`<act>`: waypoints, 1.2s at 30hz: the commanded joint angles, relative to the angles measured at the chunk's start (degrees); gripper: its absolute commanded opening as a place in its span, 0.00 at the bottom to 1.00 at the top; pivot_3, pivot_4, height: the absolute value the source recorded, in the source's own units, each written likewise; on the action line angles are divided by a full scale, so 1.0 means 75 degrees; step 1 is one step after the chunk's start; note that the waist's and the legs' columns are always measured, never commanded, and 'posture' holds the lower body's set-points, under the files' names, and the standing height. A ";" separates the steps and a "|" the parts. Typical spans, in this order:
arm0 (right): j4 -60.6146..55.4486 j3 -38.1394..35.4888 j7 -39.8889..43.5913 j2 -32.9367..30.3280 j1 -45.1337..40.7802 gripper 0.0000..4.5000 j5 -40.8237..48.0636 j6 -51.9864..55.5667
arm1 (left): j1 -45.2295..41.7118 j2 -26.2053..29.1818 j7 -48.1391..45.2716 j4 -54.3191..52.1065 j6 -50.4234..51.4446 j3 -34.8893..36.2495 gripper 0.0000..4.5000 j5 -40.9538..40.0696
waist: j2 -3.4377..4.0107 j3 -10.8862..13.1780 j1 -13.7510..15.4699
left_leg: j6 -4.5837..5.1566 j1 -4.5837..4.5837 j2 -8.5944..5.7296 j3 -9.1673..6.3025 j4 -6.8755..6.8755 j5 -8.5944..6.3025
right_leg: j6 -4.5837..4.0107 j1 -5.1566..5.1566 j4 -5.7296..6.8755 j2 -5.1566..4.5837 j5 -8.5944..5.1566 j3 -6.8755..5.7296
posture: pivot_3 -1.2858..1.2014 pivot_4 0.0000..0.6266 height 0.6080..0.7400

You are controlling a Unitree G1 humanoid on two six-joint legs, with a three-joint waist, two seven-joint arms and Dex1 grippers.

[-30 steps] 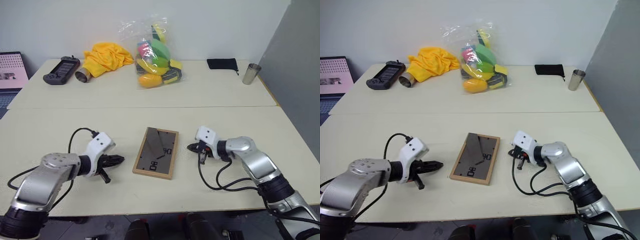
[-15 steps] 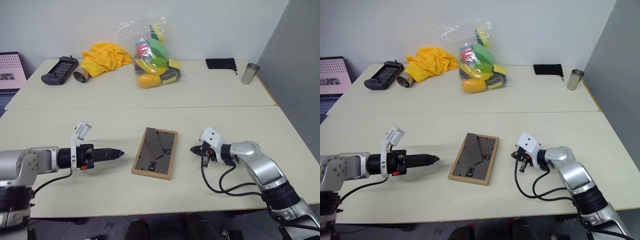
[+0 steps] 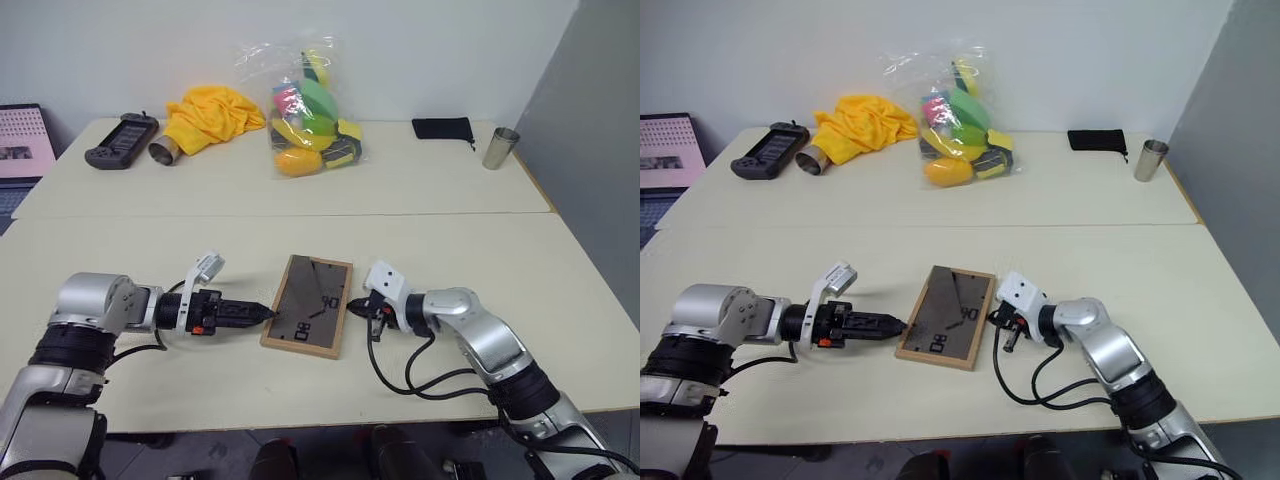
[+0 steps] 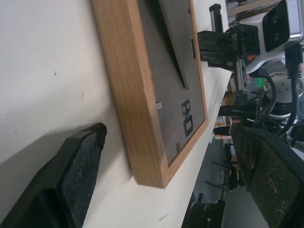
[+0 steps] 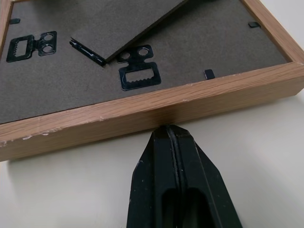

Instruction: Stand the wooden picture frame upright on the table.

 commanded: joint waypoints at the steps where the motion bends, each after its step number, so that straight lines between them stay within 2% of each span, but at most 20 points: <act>1: -0.0007 0.0268 0.0019 0.0291 -0.0229 0.00 -0.0050 -0.0187 | 0.0030 -0.0391 0.0146 0.0216 -0.0397 -0.0370 0.99 0.0440 | 0.0015 -0.0009 0.0029 | 0.0000 0.0000 0.0000 -0.0005 0.0000 0.0000 | 0.0000 0.0001 0.0001 -0.0001 0.0000 -0.0006 | 0.52 0.24 1.00; 7: 0.0214 0.0368 -0.0002 0.0548 -0.0408 0.00 -0.0159 -0.0272 | 0.0149 -0.0714 0.0106 -0.0302 -0.0333 -0.0127 0.99 0.0262 | 0.0037 -0.0022 0.0170 | 0.0000 -0.0004 -0.0001 -0.0027 0.0001 0.0001 | -0.0003 0.0009 0.0003 -0.0001 -0.0002 -0.0029 | 0.52 0.24 1.00; 16: 0.0297 0.0315 -0.0015 0.0397 -0.0236 0.00 -0.0218 -0.0429 | 0.0554 -0.0590 0.0076 -0.0972 0.0003 0.0524 0.66 -0.0157 | 0.0035 -0.0019 0.0163 | 0.0000 -0.0022 0.0001 -0.0042 -0.0001 0.0001 | -0.0024 -0.0002 0.0003 -0.0005 -0.0012 -0.0045 | 0.52 0.24 1.00; 23: 0.0244 0.0153 -0.0089 0.0244 -0.0114 0.00 -0.0161 -0.0472 | 0.0743 -0.0458 0.0169 -0.1240 0.0020 0.0867 0.34 -0.0341 | 0.0033 -0.0018 0.0159 | 0.0000 -0.0028 0.0001 -0.0050 -0.0001 0.0001 | -0.0024 -0.0006 0.0004 -0.0004 -0.0013 -0.0053 | 0.52 0.24 1.00; 25: 0.0082 -0.0001 -0.0132 0.0176 -0.0075 0.00 -0.0091 -0.0372 | 0.0714 -0.0528 0.0334 -0.1288 -0.0090 0.1125 0.29 -0.0413 | 0.0033 -0.0018 0.0160 | 0.0000 -0.0029 0.0001 -0.0050 -0.0001 0.0001 | -0.0024 -0.0006 0.0004 -0.0004 -0.0013 -0.0054 | 0.52 0.24 1.00; 29: -0.0453 -0.0489 -0.0043 0.0046 -0.0003 0.00 0.0357 0.0118 | 0.0539 -0.0804 0.1060 -0.1355 -0.0211 0.1472 0.28 -0.0342 | 0.0032 -0.0017 0.0178 | 0.0000 -0.0033 0.0001 -0.0052 0.0001 0.0001 | -0.0024 -0.0006 0.0004 -0.0005 -0.0013 -0.0055 | 0.52 0.24 1.00; 31: -0.1173 -0.1188 0.0481 -0.0249 0.0076 0.08 0.1323 0.0846 | 0.0463 -0.1007 0.1420 -0.1679 -0.0182 0.1955 0.28 -0.0587 | 0.0037 -0.0011 0.0190 | 0.0000 -0.0035 0.0001 -0.0051 0.0002 0.0002 | -0.0024 -0.0006 0.0004 -0.0005 -0.0013 -0.0055 | 0.52 0.24 1.00; 33: -0.1771 -0.1786 0.0903 -0.0564 0.0073 0.12 0.2140 0.1432 | 0.0504 -0.1190 0.1720 -0.2080 -0.0245 0.2300 0.28 -0.0735 | 0.0040 -0.0006 0.0204 | -0.0001 -0.0047 0.0002 -0.0057 0.0002 0.0002 | -0.0025 -0.0008 0.0004 -0.0007 -0.0012 -0.0061 | 0.52 0.24 1.00; 35: -0.2050 -0.2029 0.0963 -0.0556 -0.0087 0.22 0.2657 0.1818 | 0.0543 -0.1308 0.1962 -0.2243 -0.0223 0.2453 0.28 -0.0764 | 0.0038 -0.0005 0.0205 | -0.0001 -0.0054 0.0004 -0.0060 0.0009 0.0002 | -0.0025 -0.0012 0.0002 -0.0008 -0.0012 -0.0067 | 0.52 0.24 1.00; 36: -0.2128 -0.2086 0.0923 -0.0510 -0.0172 0.23 0.2834 0.1970 | 0.0550 -0.1358 0.2067 -0.2282 -0.0197 0.2515 0.28 -0.0781 | 0.0037 -0.0005 0.0200 | -0.0002 -0.0055 0.0005 -0.0061 0.0008 0.0002 | -0.0025 -0.0012 0.0002 -0.0008 -0.0012 -0.0067 | 0.52 0.24 1.00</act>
